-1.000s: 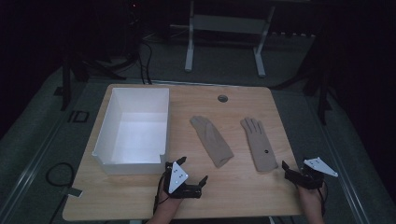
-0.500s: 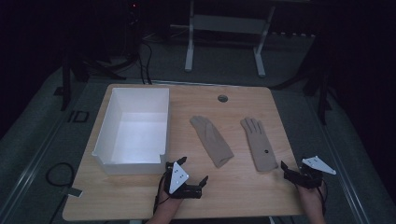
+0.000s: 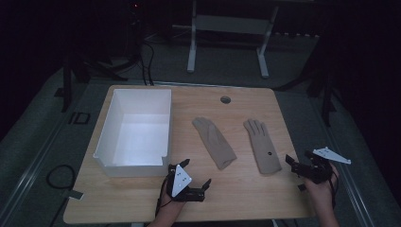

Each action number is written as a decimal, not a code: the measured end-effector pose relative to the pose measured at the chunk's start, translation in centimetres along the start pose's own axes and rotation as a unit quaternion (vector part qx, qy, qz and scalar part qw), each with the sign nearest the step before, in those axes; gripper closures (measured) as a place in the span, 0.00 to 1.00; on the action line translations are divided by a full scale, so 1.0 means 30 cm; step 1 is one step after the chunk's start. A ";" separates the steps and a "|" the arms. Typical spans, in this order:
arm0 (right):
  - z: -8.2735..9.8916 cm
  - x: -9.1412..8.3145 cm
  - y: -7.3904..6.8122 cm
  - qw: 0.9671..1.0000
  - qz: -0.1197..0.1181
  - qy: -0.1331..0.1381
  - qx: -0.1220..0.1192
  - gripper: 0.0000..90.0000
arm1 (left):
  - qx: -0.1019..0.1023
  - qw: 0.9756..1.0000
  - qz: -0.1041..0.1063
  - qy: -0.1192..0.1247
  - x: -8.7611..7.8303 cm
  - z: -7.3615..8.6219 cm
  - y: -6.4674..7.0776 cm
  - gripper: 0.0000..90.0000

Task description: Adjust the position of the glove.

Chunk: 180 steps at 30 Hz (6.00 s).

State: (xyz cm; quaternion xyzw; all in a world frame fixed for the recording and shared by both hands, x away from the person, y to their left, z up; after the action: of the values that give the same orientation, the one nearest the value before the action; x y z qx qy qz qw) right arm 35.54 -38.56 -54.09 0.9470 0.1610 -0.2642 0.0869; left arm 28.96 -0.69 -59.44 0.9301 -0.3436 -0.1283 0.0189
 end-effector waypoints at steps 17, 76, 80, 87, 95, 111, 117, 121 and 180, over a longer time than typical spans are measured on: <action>-0.202 0.001 -0.142 0.996 -0.066 0.038 -0.053 0.23 | -0.006 1.000 0.001 0.000 0.000 0.000 -0.003 0.01; -0.252 0.530 -0.671 0.969 -0.207 -0.049 -0.126 0.41 | -0.002 1.000 0.009 0.000 -0.001 0.000 0.004 0.01; -0.251 0.561 -0.675 0.969 -0.203 -0.058 -0.132 0.43 | 0.001 1.000 0.010 0.001 0.000 0.000 0.006 0.01; -0.242 0.610 -0.668 0.970 -0.195 -0.072 -0.129 0.55 | 0.000 1.000 0.010 0.001 0.000 0.000 0.006 0.01; -0.198 0.662 -0.661 0.969 -0.187 -0.105 -0.121 0.65 | 0.000 1.000 0.011 0.000 -0.001 0.000 0.006 0.01; -0.233 0.620 -0.690 0.976 -0.178 -0.091 -0.088 0.91 | 0.000 1.000 0.011 0.000 -0.001 0.000 0.006 0.01; -0.308 0.528 -0.692 0.983 -0.158 -0.055 -0.073 0.91 | 0.001 1.000 0.010 0.001 0.000 0.000 0.007 0.01; -0.352 0.455 -0.677 0.989 -0.131 -0.035 -0.064 0.91 | 0.001 1.000 0.009 0.000 -0.001 0.001 0.007 0.01; -0.239 0.313 -0.464 0.997 -0.051 -0.006 -0.057 0.61 | 0.006 1.000 0.011 -0.002 -0.002 0.001 0.008 0.01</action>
State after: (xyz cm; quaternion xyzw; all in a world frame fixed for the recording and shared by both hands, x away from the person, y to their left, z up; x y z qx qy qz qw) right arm 41.62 -21.36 -54.09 0.9296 0.2228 -0.2642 0.1278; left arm 28.76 -0.85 -59.43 0.9263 -0.3541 -0.1276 0.0144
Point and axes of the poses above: each handheld gripper's, and its own axes: x roughly forward along the jaws, z roughly out of its underside, y roughly to its right, the point moved 7 cm from there along x, roughly forward along the jaws, and after that the axes turned 7 degrees about -x, right-handed, at the moved point
